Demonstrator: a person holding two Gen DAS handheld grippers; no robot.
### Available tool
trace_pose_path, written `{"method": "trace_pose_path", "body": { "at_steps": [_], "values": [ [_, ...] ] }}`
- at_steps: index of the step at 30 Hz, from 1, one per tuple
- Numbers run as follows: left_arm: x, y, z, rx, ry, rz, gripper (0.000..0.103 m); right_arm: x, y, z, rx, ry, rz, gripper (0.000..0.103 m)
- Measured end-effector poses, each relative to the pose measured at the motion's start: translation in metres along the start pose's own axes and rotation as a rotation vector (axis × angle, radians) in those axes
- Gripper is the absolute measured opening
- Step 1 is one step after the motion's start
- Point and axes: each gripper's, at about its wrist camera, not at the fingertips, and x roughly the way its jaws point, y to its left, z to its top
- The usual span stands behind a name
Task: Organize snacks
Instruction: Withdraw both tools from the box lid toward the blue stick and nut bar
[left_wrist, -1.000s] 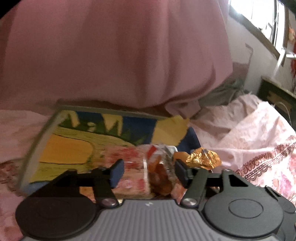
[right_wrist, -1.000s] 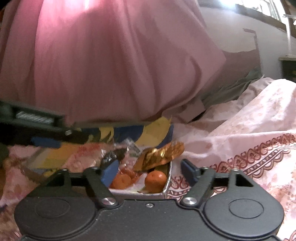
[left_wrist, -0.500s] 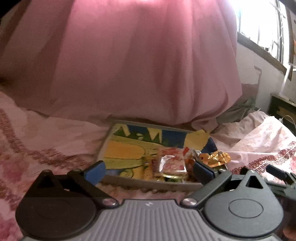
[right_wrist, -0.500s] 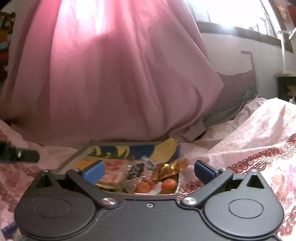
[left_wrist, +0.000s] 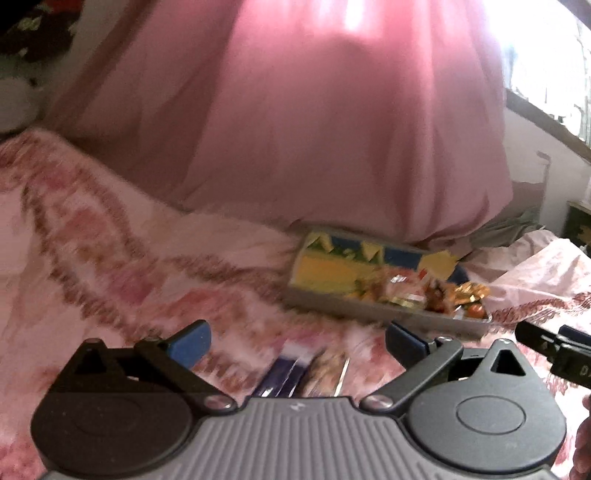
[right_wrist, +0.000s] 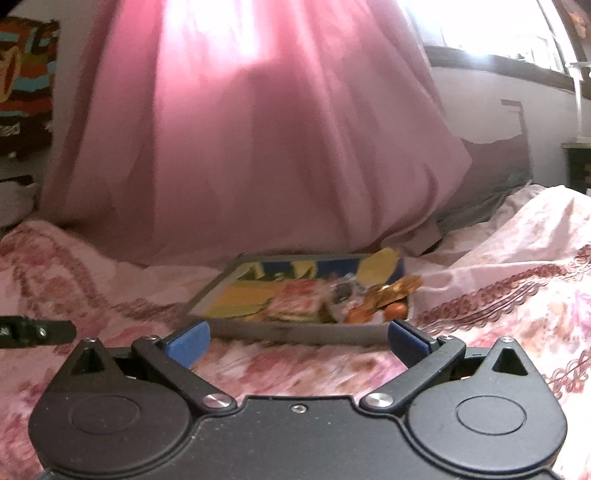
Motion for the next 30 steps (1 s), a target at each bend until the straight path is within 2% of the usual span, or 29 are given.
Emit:
{"method": "trace_pose_path", "body": {
  "at_steps": [4,11,16,22,30],
  "values": [
    [-0.012,0.027,-0.007,-0.03,0.09,0.03,0.103,-0.007,0.029,-0.01,-0.064,0.035,0.034,0.102],
    [-0.022,0.053,-0.02,-0.053,0.164,0.117,0.103,-0.013,0.065,-0.027,-0.14,0.106,0.08,0.102],
    [-0.019,0.051,-0.025,-0.009,0.191,0.135,0.103,-0.008,0.078,-0.038,-0.197,0.156,0.093,0.102],
    [-0.009,0.044,-0.036,0.056,0.238,0.116,0.103,0.003,0.084,-0.048,-0.219,0.193,0.107,0.102],
    [0.0,0.041,-0.042,0.077,0.283,0.139,0.103,0.009,0.086,-0.057,-0.233,0.231,0.134,0.102]
  ]
}}
